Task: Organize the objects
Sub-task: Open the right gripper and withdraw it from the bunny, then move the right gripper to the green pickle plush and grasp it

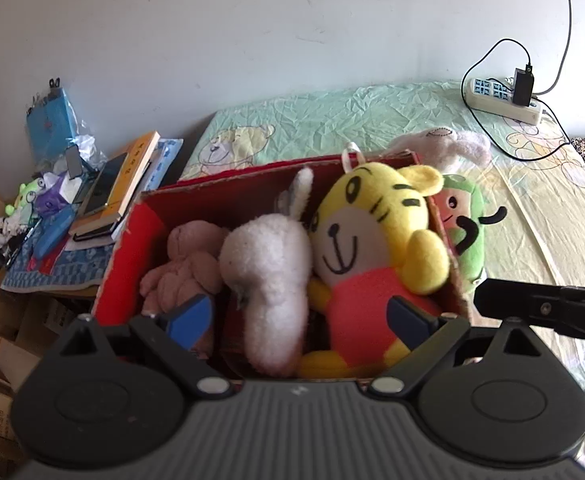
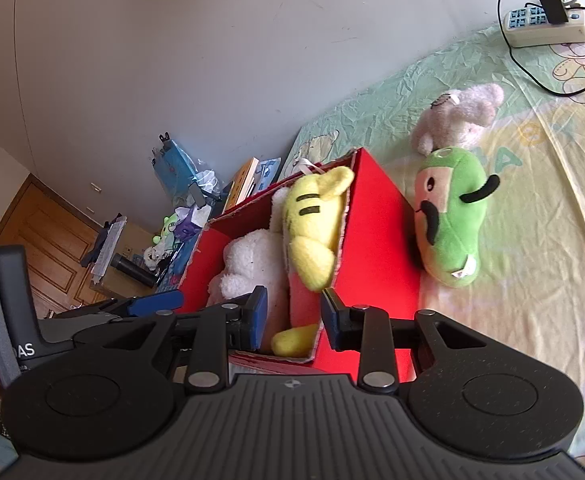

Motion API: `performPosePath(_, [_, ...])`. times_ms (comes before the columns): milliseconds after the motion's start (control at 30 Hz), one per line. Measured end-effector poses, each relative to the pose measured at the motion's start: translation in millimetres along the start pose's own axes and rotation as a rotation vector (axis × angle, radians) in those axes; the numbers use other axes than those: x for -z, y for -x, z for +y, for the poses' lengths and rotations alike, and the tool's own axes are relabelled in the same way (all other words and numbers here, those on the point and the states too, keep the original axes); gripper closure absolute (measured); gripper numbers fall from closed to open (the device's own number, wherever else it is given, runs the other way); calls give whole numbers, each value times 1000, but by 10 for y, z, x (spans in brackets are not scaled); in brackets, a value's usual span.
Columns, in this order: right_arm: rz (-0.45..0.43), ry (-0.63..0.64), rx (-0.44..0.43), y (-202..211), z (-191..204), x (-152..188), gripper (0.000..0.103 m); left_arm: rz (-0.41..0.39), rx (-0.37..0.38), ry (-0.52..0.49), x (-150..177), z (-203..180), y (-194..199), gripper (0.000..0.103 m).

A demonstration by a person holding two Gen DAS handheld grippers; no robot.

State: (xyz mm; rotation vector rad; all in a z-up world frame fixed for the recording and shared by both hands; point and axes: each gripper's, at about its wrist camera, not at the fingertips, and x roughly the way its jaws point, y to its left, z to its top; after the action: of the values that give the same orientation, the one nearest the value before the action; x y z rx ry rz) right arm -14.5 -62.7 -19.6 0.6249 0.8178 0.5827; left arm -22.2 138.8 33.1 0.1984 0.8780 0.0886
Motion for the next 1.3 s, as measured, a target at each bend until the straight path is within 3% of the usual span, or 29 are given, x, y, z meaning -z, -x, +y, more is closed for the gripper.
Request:
performPosePath(267, [9,-13,-9,251,-287,-59,69,-42,12,-1,0,-384,192,8])
performPosePath(533, [-2,-65,3,503,-680,-125,68,-80,75,-28,7,-797,303,8])
performPosePath(800, [-22,-126,34,664,-1021,-175,61,-131,168,-109,54,-1211,343,8])
performPosePath(967, [-25,-145,55,669,-1228,-233,52,-161,213,-185,156,-1487,223,8])
performPosePath(1133, [-3,-164,73,569,-1410,-325,49,-164,206,-268,237,-1764,-23,8])
performPosePath(1300, [28,-194,43,399,-1557,-459,44,-214,88,-333,277,-1977,-260,8])
